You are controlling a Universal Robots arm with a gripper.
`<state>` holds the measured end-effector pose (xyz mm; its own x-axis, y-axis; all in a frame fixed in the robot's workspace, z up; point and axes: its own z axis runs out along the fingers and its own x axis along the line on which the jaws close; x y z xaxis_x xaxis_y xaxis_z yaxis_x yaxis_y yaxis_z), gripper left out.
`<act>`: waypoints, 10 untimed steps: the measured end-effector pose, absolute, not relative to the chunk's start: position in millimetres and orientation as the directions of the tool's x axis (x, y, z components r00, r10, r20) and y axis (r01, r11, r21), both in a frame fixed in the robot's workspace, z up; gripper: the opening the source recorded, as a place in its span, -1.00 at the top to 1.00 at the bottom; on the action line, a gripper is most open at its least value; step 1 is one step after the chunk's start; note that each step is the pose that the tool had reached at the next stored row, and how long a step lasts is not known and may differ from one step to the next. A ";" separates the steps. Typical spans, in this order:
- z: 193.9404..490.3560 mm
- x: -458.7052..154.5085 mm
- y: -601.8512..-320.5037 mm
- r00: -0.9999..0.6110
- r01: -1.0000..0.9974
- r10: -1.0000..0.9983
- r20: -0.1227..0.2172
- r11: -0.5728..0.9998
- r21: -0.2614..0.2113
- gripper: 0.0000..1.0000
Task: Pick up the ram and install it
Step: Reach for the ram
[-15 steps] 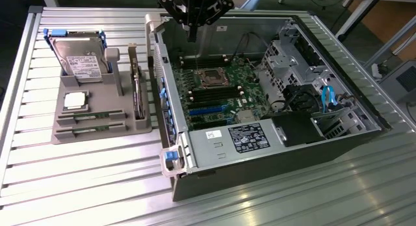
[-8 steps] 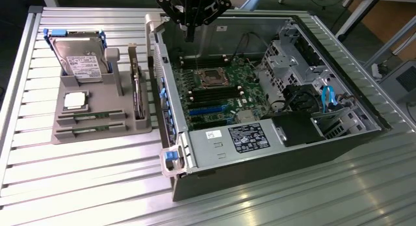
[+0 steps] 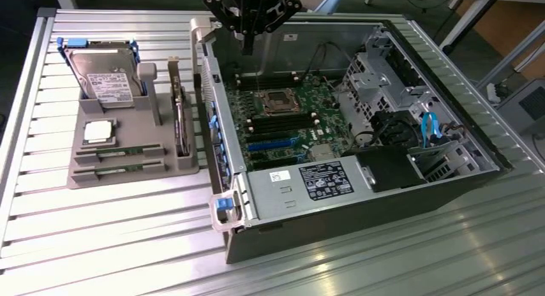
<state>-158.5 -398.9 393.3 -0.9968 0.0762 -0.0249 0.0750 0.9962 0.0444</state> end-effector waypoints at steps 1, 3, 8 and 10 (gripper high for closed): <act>393.3 -158.8 -398.9 -0.997 0.075 0.076 -0.025 0.996 0.044 0.80; 393.3 -160.0 -398.9 -0.997 0.075 0.076 -0.025 0.996 0.044 0.80; 393.3 -162.9 -398.9 -0.997 0.075 0.076 -0.025 0.996 0.044 0.80; 393.3 -164.0 -398.9 -0.997 0.075 0.076 -0.025 0.996 0.044 0.80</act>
